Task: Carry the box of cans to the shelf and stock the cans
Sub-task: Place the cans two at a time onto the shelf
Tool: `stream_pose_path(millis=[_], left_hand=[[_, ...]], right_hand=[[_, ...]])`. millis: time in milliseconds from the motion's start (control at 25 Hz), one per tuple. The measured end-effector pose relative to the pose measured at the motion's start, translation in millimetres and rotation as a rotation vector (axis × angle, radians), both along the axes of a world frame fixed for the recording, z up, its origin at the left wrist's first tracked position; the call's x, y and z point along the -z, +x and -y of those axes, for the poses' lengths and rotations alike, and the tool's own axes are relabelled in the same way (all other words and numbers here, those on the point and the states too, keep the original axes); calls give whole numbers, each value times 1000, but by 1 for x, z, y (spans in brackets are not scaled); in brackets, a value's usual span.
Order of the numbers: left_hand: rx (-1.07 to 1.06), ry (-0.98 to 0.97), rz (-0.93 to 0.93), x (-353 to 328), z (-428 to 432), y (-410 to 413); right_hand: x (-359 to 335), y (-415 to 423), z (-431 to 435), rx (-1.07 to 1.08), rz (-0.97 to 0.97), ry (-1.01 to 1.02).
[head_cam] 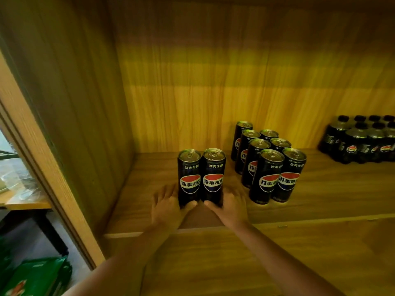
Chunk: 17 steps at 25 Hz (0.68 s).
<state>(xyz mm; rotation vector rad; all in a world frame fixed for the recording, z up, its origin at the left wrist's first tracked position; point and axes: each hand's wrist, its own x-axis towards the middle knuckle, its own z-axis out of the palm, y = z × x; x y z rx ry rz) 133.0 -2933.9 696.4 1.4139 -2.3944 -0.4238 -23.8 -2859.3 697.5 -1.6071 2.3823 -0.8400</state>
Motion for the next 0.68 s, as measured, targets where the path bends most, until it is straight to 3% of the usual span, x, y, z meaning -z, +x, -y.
stream_pose_path(millis=[680], left_hand=[[23,77,126,-1,47,-23]], right_hand=[[-9,-20,34,29,-114,-35]])
